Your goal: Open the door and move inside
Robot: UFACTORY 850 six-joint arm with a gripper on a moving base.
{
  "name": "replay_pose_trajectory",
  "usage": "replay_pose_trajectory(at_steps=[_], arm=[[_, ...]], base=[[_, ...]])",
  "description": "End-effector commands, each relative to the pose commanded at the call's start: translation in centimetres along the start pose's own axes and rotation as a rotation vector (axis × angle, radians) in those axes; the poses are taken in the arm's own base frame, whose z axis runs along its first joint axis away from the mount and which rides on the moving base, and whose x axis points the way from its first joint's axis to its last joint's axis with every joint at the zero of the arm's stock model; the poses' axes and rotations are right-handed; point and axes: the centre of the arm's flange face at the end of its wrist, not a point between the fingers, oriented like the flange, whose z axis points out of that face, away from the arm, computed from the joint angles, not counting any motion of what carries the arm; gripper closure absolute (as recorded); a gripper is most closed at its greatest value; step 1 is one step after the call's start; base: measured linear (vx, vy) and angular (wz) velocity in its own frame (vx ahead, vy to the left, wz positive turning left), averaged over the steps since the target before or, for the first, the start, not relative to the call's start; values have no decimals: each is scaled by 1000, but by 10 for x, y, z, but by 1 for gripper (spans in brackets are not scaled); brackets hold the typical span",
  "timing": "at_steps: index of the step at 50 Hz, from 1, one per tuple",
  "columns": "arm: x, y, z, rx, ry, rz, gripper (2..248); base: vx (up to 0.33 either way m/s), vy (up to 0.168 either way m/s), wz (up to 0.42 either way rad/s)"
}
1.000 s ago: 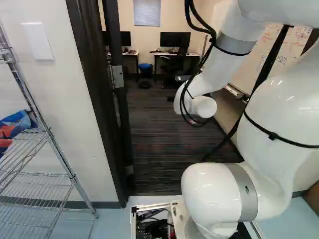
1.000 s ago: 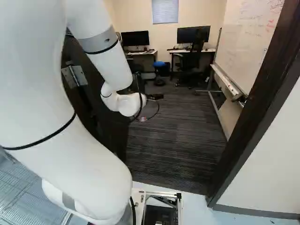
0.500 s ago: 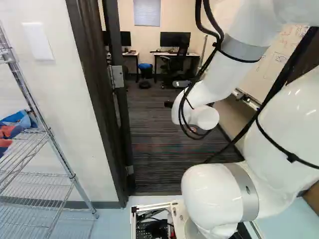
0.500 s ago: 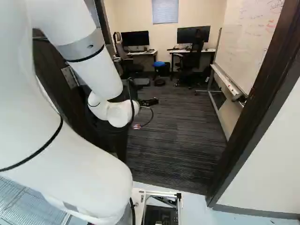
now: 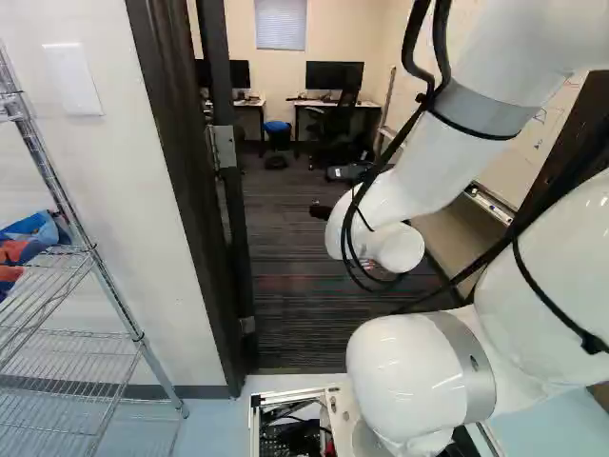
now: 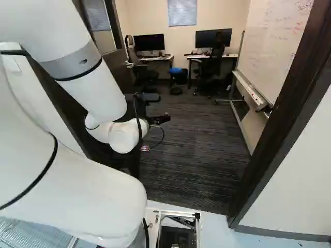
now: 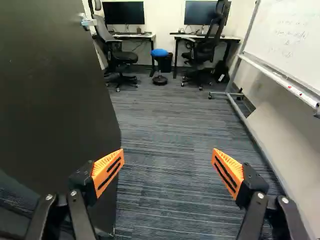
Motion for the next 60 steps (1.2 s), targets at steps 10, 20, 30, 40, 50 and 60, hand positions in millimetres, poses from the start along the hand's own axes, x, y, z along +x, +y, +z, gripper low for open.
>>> replay_pose_trajectory(at_steps=[10, 20, 30, 40, 50, 60], arm=[[-5, -2, -7, 4, 1, 1, 3], [-8, -3, -10, 6, 2, 1, 3], [-8, -3, -10, 6, 2, 1, 3], [-8, -3, -10, 6, 2, 1, 3], [-8, -3, -10, 6, 2, 1, 3], [-8, -3, -10, 6, 2, 1, 3]], base=[[0, 0, 0], [0, 0, 0], [0, 0, 0], [0, 0, 0], [0, 0, 0], [3, 0, -2]])
